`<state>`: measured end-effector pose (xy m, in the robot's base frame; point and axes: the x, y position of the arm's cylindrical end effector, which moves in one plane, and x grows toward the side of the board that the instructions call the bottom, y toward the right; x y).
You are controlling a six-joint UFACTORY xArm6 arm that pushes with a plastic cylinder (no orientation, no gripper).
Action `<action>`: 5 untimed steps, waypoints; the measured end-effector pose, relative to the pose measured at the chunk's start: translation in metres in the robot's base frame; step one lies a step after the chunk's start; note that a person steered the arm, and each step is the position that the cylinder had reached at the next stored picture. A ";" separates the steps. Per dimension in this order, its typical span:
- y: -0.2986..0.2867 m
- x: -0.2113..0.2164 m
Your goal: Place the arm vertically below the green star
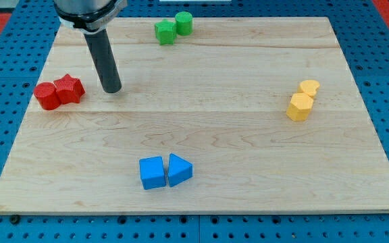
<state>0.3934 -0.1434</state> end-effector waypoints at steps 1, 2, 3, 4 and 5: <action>0.013 0.000; 0.015 0.000; 0.019 0.000; 0.024 0.000; 0.034 0.000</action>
<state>0.3933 -0.1095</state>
